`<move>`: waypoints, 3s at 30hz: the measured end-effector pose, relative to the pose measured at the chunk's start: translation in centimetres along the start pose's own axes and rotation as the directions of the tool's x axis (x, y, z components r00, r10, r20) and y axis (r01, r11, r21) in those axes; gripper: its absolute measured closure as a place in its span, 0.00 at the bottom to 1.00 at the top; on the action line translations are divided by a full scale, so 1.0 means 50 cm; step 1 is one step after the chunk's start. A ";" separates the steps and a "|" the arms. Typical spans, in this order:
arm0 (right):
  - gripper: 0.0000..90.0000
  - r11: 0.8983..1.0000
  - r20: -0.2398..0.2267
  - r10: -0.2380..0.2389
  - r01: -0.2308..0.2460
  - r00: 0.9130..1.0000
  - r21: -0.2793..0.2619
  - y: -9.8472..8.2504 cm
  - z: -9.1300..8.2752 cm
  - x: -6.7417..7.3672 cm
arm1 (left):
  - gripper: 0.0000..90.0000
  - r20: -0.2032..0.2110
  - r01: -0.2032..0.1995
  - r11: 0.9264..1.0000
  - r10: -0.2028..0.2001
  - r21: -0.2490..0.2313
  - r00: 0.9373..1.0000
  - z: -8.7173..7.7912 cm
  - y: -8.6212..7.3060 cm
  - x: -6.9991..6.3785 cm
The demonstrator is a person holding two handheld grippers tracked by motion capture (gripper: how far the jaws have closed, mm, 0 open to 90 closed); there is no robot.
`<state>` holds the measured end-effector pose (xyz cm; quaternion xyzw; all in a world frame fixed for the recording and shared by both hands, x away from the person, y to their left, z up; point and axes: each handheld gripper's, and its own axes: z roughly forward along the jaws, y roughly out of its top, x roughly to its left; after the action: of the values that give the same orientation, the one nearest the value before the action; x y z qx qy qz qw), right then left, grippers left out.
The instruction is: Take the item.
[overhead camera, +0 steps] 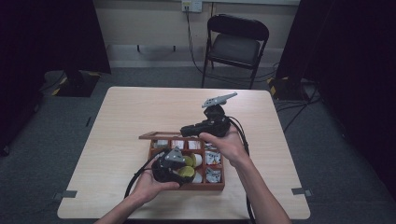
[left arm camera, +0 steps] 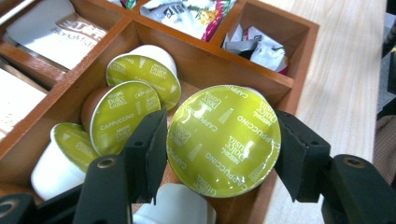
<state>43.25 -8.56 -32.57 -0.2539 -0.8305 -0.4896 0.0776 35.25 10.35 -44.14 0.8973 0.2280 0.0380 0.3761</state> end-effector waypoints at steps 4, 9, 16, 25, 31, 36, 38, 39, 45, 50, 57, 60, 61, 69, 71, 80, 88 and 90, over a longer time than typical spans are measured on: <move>0.91 1.000 -0.001 -0.001 0.001 1.000 0.001 0.000 0.000 0.001 | 0.45 0.007 -0.003 1.000 0.003 -0.029 1.000 -0.017 -0.004 -0.010; 0.91 1.000 0.000 -0.001 0.001 1.000 0.001 0.000 0.000 0.000 | 0.45 0.003 -0.003 0.998 0.004 -0.063 1.000 -0.037 -0.009 -0.013; 0.91 1.000 -0.002 -0.001 0.001 1.000 0.000 -0.001 0.000 0.000 | 0.45 0.010 -0.013 0.997 0.014 -0.073 1.000 -0.073 -0.027 -0.014; 0.91 1.000 -0.001 -0.002 0.002 1.000 0.001 -0.001 0.000 0.001 | 0.45 -0.007 0.009 0.992 -0.009 -0.127 1.000 -0.132 -0.056 -0.005; 0.91 1.000 0.001 -0.002 0.002 1.000 0.001 -0.001 0.001 0.001 | 0.45 -0.032 0.056 0.987 -0.062 -0.151 0.998 -0.165 -0.085 0.017; 0.91 1.000 0.001 -0.002 0.002 1.000 0.001 -0.001 0.001 0.001 | 0.45 -0.047 0.086 0.977 -0.097 -0.195 0.994 -0.190 -0.101 0.034; 0.91 1.000 0.001 -0.002 0.002 1.000 0.000 -0.001 0.001 0.001 | 0.45 -0.061 0.089 0.975 -0.104 -0.203 0.993 -0.199 -0.106 0.042; 0.91 1.000 0.000 -0.003 0.003 1.000 0.001 -0.001 0.001 0.001 | 0.45 -0.064 0.095 0.974 -0.110 -0.205 0.992 -0.203 -0.109 0.046; 0.91 1.000 0.001 -0.004 0.004 1.000 0.000 -0.001 0.001 0.001 | 0.45 -0.084 0.129 0.967 -0.150 -0.219 0.985 -0.220 -0.128 0.067; 0.91 1.000 0.001 -0.004 0.004 1.000 0.000 -0.002 0.001 0.002 | 0.45 -0.115 0.154 0.960 -0.185 -0.234 0.976 -0.241 -0.142 0.093; 0.91 1.000 0.001 -0.003 0.003 1.000 0.000 -0.002 0.001 0.002 | 0.45 -0.142 0.189 0.954 -0.225 -0.231 0.964 -0.250 -0.158 0.121; 0.91 1.000 0.002 -0.003 0.003 1.000 0.000 -0.002 0.001 0.002 | 0.45 -0.160 0.200 0.953 -0.239 -0.226 0.958 -0.250 -0.163 0.136; 0.91 1.000 0.002 -0.004 0.004 1.000 0.000 -0.002 0.001 0.002 | 0.45 -0.160 0.200 0.953 -0.239 -0.226 0.958 -0.250 -0.163 0.136; 0.91 1.000 0.003 -0.006 0.006 1.000 0.000 -0.002 0.001 0.002 | 0.45 -0.192 0.240 0.946 -0.283 -0.219 0.940 -0.244 -0.174 0.180; 0.91 1.000 0.003 -0.006 0.006 1.000 0.000 -0.002 0.001 0.002 | 0.45 -0.199 0.259 0.941 -0.302 -0.217 0.932 -0.240 -0.180 0.198; 0.91 1.000 0.004 -0.006 0.006 1.000 0.000 -0.002 0.001 0.002 | 0.45 -0.230 0.298 0.936 -0.338 -0.189 0.913 -0.204 -0.171 0.254; 0.92 1.000 0.001 -0.005 0.005 1.000 0.000 -0.001 0.000 0.001 | 0.45 -0.249 0.324 0.936 -0.350 -0.141 0.903 -0.174 -0.180 0.281; 0.92 1.000 0.001 -0.004 0.004 1.000 0.000 -0.001 0.000 0.001 | 0.45 -0.247 0.333 0.933 -0.358 -0.138 0.901 -0.168 -0.180 0.284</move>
<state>43.17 -8.54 -32.60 -0.2524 -0.8311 -0.4897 0.0760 42.49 27.62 -45.83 0.8109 0.4301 0.1020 0.3836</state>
